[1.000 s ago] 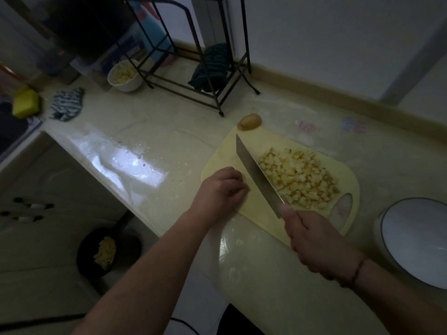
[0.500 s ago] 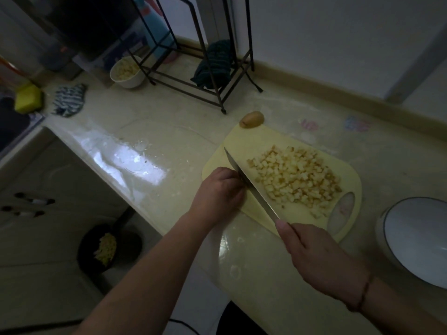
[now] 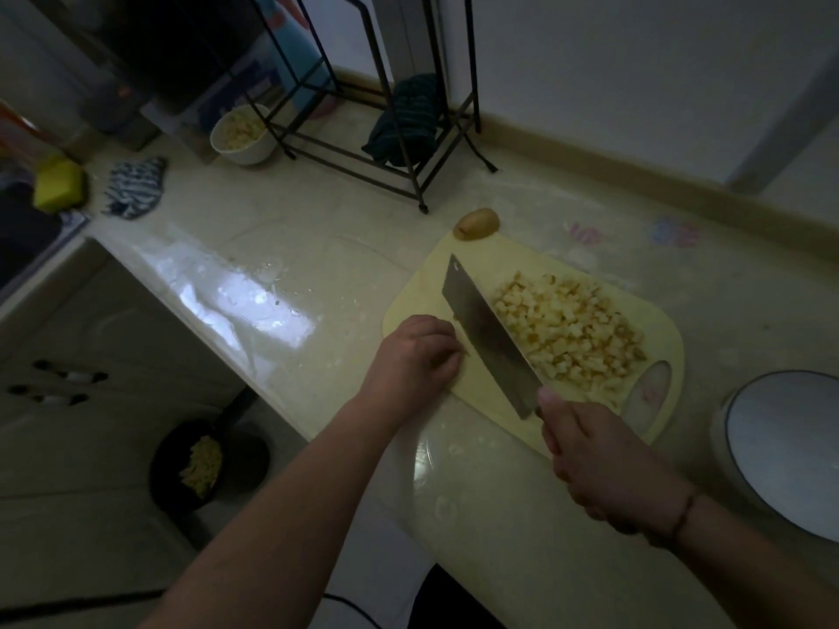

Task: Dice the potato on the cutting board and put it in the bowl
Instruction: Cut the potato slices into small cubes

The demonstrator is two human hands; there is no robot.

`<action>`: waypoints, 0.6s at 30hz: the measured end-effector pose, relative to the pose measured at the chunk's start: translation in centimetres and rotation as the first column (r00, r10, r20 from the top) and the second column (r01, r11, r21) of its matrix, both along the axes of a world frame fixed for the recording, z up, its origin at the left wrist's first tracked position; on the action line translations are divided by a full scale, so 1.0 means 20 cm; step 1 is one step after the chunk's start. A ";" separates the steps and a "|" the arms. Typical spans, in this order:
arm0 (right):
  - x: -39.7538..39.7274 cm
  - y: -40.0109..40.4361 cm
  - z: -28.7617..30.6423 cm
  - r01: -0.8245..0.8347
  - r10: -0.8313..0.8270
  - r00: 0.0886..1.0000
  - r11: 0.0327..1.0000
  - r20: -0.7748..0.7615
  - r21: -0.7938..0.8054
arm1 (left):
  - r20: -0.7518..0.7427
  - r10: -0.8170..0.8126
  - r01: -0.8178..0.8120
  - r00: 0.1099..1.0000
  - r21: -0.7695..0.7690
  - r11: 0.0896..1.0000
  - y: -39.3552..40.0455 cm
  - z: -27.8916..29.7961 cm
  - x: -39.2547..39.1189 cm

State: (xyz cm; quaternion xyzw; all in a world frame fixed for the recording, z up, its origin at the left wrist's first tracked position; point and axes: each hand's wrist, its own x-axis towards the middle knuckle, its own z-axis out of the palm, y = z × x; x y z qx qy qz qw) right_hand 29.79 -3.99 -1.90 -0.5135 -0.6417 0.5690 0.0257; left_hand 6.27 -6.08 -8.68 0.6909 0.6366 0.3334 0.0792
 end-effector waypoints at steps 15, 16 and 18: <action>-0.03 -0.08 0.05 -0.093 0.091 0.996 0.978 0.021 0.185 | -0.066 -0.034 0.032 0.997 -0.022 0.999 -0.03 0.00 -0.02; -0.02 -0.09 0.05 -0.099 0.095 0.995 0.976 0.031 0.195 | -0.064 -0.031 0.029 0.997 -0.026 0.999 -0.03 0.00 -0.02; 0.00 -0.10 0.04 -0.118 0.111 0.993 0.968 0.042 0.222 | -0.071 -0.028 0.027 0.997 -0.025 0.999 -0.03 0.00 -0.02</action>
